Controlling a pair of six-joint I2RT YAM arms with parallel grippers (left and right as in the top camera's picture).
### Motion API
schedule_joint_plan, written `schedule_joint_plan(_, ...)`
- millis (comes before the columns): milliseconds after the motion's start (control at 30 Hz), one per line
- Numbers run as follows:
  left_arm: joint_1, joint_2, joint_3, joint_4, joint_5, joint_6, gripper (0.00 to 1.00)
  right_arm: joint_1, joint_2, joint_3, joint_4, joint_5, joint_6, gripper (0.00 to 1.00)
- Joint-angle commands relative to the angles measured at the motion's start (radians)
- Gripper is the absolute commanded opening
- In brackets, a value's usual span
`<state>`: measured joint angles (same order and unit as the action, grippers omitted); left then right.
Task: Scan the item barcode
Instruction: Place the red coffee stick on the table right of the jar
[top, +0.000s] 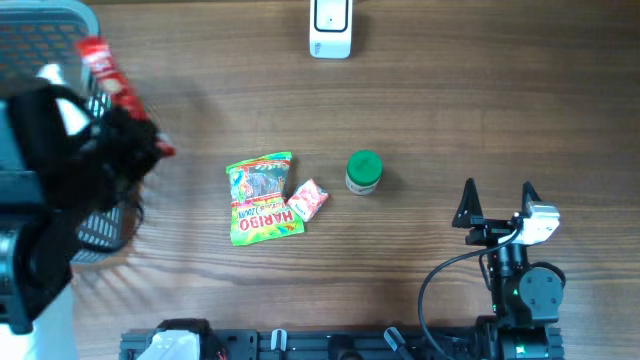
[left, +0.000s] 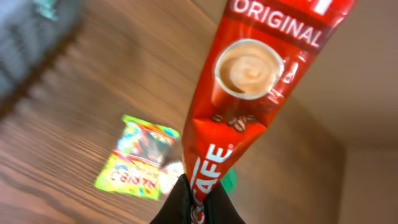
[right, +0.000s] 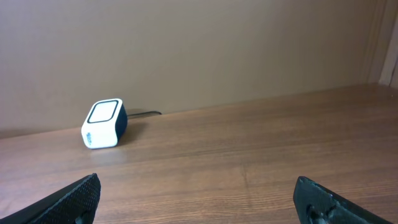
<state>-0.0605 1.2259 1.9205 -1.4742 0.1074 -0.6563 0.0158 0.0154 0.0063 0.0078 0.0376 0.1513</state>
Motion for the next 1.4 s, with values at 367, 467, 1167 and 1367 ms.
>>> schedule_joint_plan(367,-0.818,0.157,-0.519,0.447,-0.266,-0.305,0.04,-0.004,-0.011,-0.001,0.003,0.006,-0.018,1.0)
schedule_joint_plan(467,-0.863,0.224,-0.529,0.553,-0.265,-0.201,0.04,-0.004,-0.011,-0.001,0.003,0.006,-0.018,1.0)
schedule_joint_plan(1167,-0.89,0.669,-0.529,0.804,-0.022,-0.005,0.08,-0.004,-0.011,-0.001,0.003,0.006,-0.019,1.0)
schedule_joint_plan(1367,-0.89,0.661,-0.524,0.809,-0.018,-0.001,0.68,-0.004,-0.011,-0.001,0.003,0.006,-0.018,1.0)
